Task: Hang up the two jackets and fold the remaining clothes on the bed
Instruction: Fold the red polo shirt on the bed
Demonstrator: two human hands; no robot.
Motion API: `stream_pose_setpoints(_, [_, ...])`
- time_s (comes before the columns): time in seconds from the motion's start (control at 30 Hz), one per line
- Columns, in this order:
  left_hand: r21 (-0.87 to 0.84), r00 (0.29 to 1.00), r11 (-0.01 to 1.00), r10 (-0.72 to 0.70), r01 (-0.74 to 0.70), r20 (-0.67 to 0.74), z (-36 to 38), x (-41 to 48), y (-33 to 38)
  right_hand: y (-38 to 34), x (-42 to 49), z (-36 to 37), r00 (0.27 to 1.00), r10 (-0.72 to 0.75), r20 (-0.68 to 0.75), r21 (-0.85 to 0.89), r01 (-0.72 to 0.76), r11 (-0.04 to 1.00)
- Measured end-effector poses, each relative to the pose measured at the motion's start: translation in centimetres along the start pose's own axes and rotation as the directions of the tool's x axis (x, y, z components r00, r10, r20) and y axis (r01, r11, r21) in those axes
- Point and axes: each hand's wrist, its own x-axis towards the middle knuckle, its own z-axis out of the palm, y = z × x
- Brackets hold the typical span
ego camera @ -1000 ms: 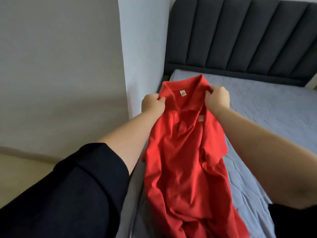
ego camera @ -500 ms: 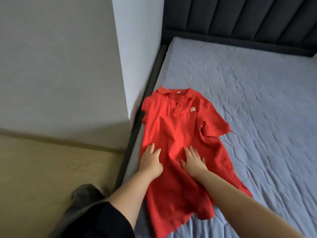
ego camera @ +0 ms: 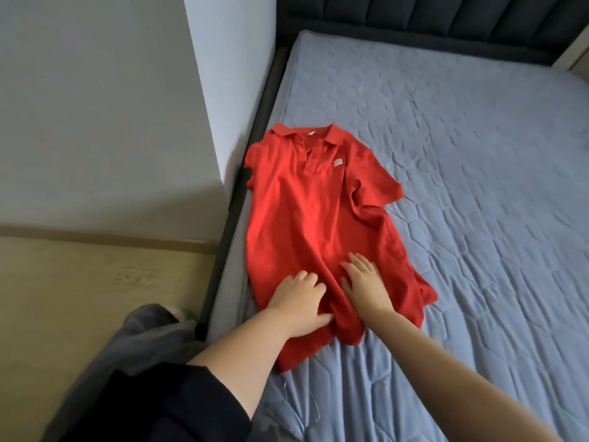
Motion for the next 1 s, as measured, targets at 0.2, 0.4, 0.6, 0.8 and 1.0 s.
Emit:
stream_pose_setpoints(0.2, [0.136, 0.996, 0.990, 0.034, -0.045, 0.081, 0.4, -1.3, 2.3, 3.7, -3.2, -1.3, 0.864, 0.431, -0.259, 0.060, -0.431, 0.900])
stream_pose_setpoints(0.4, [-0.344, 0.983, 0.924, -0.136, 0.171, 0.121, -2.7, -0.9, -0.9, 7.3, -1.3, -6.3, 0.620, 0.704, 0.346, 0.763, -0.622, 0.174])
stream_pose_setpoints(0.6, [-0.590, 0.966, 0.765, -0.215, 0.260, 0.146, -3.0, -1.3, -3.9, 10.8, -2.0, -6.8, 0.637, 0.598, 0.487, 0.847, -0.176, -0.502])
stream_pose_setpoints(0.8, [-0.492, 0.956, 0.839, -0.105, 0.233, 0.273, -1.8, -1.4, -3.0, 9.0, -6.1, -3.9, 0.792, 0.314, 0.523, 0.779, -0.294, -0.554])
stream_pose_setpoints(1.0, [-0.277, 0.888, 0.944, -0.033, 0.178, 0.460, -2.4, -2.3, -3.0, 9.1, -5.7, -3.4, 0.529, 0.765, 0.367, 0.908, -0.381, -0.172])
